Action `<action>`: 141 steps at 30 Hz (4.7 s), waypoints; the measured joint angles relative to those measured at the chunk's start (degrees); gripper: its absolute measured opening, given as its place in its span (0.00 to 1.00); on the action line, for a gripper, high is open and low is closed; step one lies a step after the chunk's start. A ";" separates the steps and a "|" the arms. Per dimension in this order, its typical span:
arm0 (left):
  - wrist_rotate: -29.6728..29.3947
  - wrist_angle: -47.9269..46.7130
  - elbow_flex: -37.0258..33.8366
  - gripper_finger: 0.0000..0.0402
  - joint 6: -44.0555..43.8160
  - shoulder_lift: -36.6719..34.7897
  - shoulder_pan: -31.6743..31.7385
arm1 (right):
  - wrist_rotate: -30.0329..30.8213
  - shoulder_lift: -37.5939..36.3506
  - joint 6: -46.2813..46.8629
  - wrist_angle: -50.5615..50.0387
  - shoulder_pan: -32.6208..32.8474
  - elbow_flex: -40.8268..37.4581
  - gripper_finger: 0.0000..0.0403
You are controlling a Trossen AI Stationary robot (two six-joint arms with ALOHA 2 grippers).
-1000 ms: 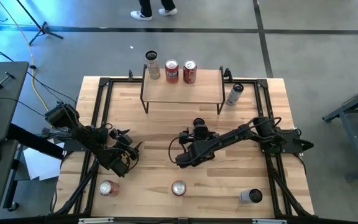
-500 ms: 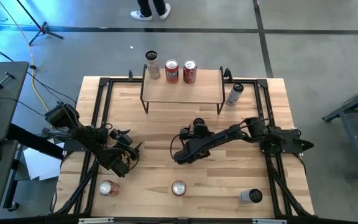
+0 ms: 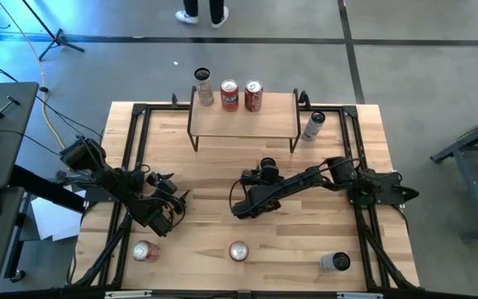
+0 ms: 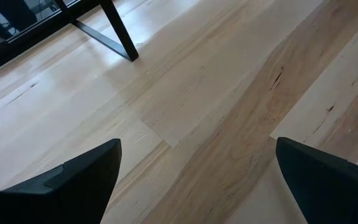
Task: Place canned beverage on shelf
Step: Put the white and yellow soda can on the shelf aligned with the other white and yellow soda can
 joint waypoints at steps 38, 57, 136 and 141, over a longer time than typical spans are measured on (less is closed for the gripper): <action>-0.01 0.05 0.00 1.00 0.00 0.02 0.00 | 13.92 0.02 -47.56 0.24 -4.50 32.79 0.65; -0.01 0.05 0.00 1.00 0.00 0.01 -0.01 | 5.67 0.00 -84.37 36.27 -13.47 33.03 0.63; 3.04 2.71 0.00 1.00 0.00 0.00 -0.02 | -20.20 2.89 -108.96 54.38 -22.53 32.68 0.72; 3.02 2.71 -0.01 1.00 0.00 0.00 0.00 | -20.01 2.89 -108.72 53.45 -22.11 32.63 0.72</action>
